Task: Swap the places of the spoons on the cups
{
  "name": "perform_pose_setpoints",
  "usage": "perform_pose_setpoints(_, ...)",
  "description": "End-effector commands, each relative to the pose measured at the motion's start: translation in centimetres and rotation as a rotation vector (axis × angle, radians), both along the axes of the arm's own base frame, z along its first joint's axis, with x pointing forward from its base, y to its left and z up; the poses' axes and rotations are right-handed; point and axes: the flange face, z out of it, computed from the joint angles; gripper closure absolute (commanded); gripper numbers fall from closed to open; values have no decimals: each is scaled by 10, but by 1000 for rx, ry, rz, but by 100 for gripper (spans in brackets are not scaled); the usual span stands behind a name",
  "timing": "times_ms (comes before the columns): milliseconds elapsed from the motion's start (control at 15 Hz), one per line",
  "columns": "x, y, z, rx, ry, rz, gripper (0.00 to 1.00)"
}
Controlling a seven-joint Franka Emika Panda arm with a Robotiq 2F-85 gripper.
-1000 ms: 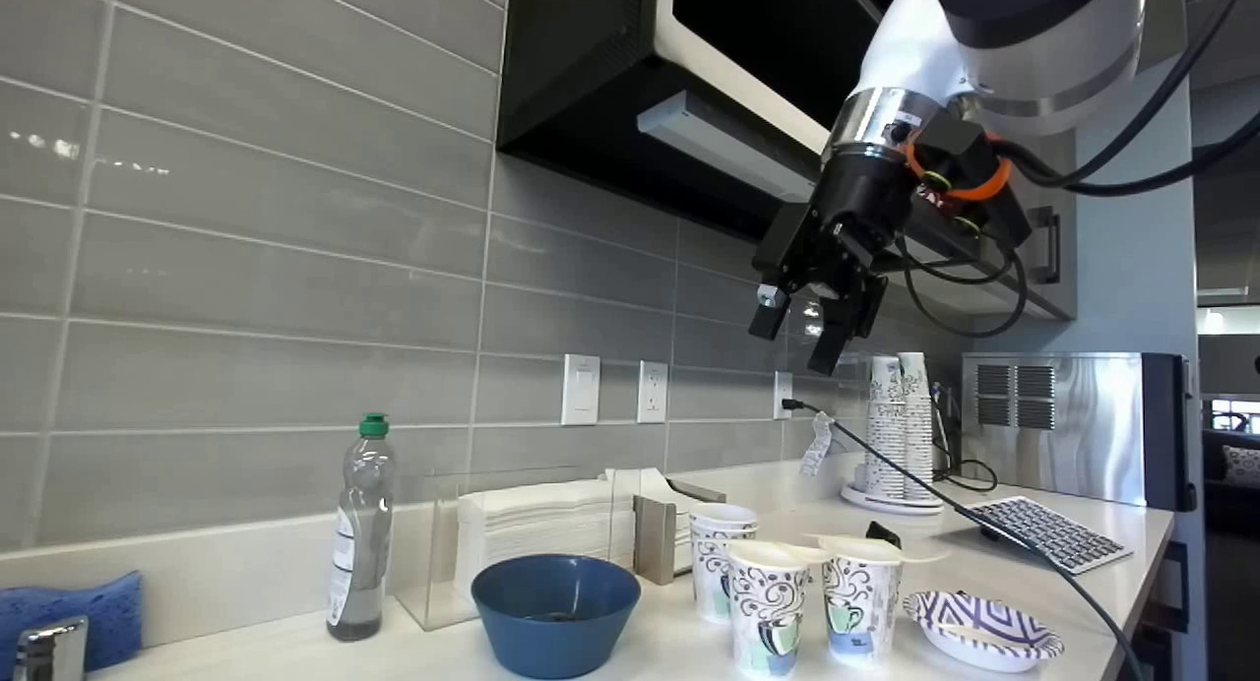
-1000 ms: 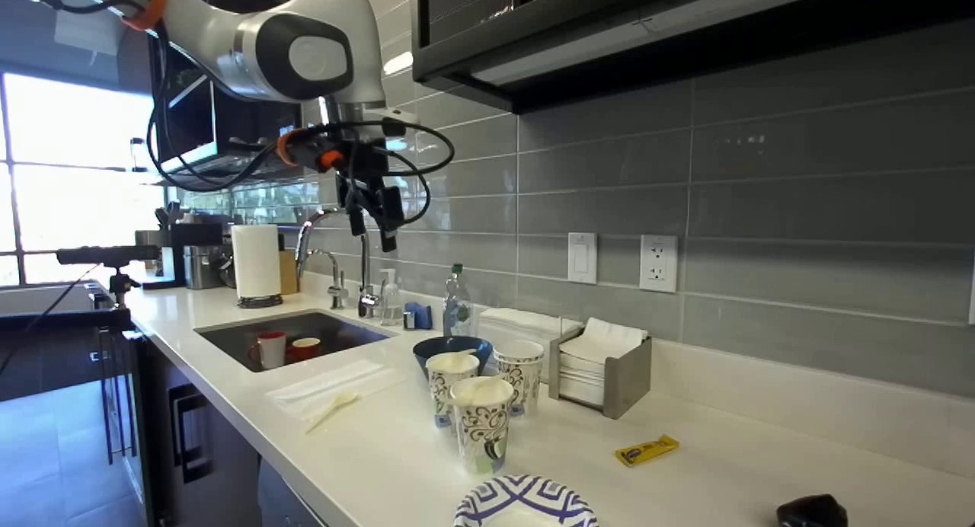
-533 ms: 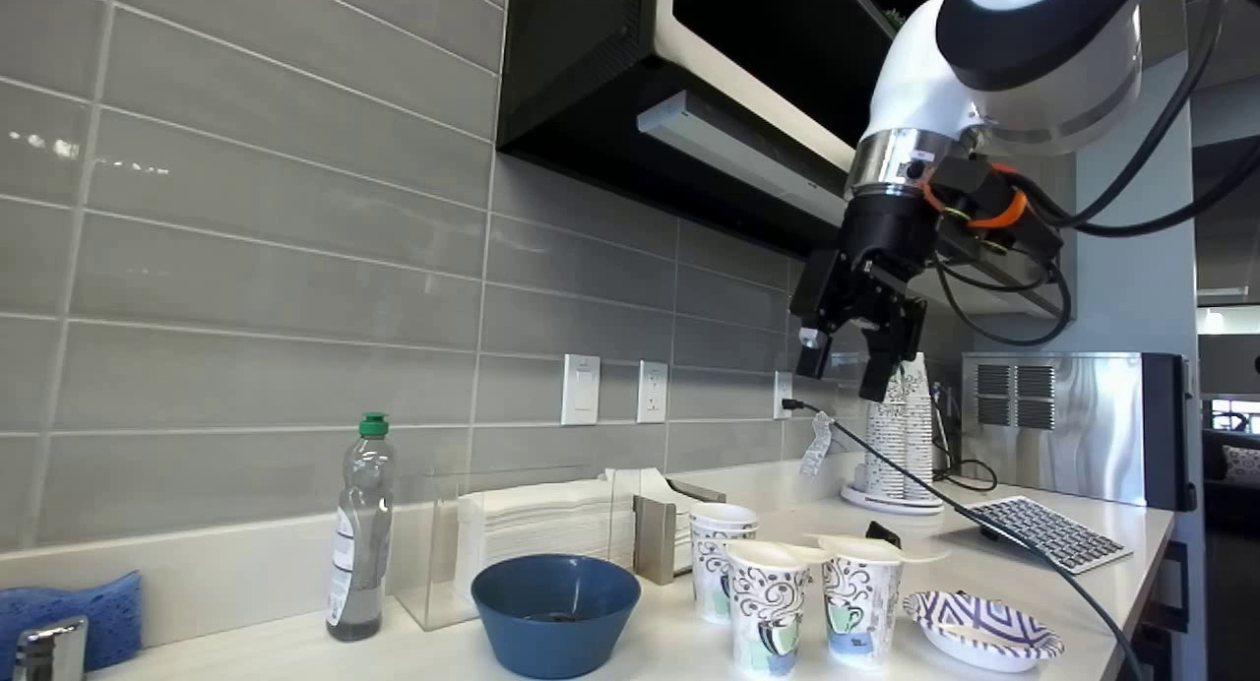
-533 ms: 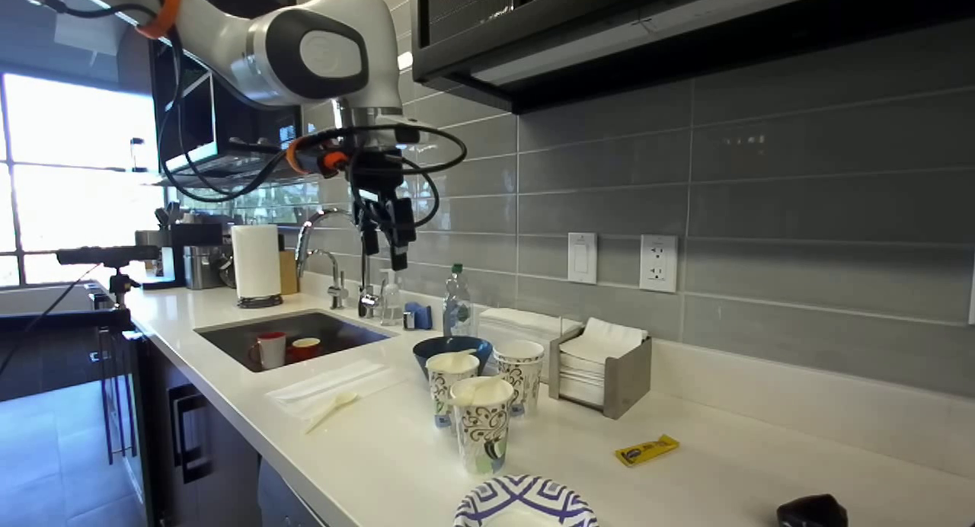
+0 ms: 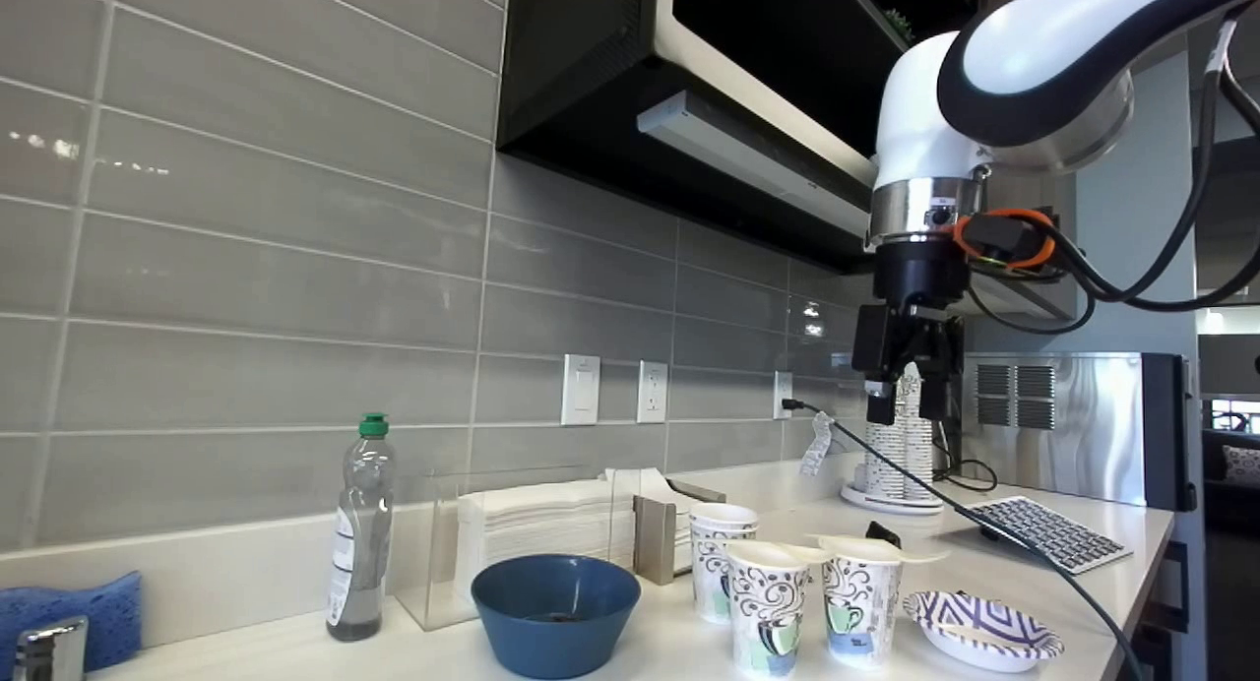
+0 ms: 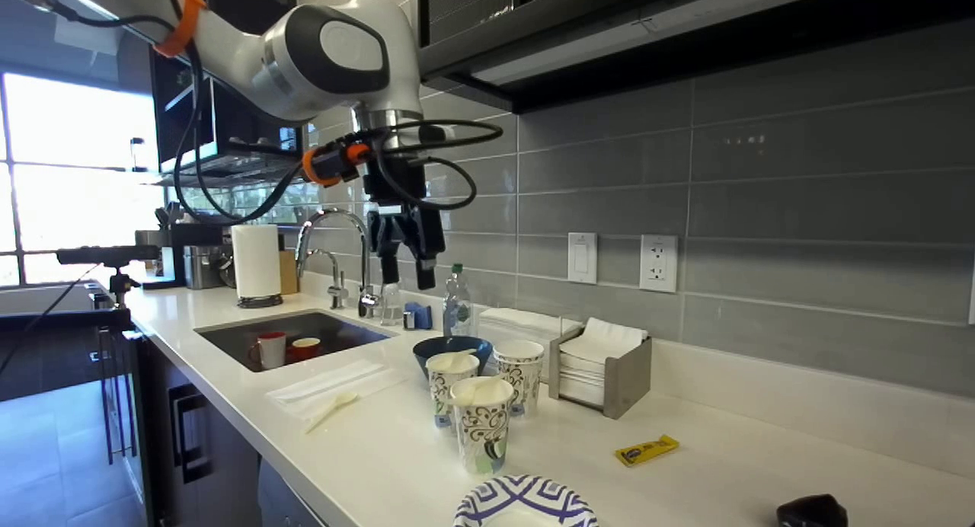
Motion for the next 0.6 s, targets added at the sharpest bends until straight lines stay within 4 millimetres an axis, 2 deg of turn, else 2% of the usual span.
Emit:
perform_pose_setpoints(0, 2, -2, -2, -13, 3, 7, 0)
perform_pose_setpoints(400, 9, -6, -12, -25, 12, 16, 0)
perform_pose_setpoints(533, 15, -11, -27, -19, 25, 22, 0)
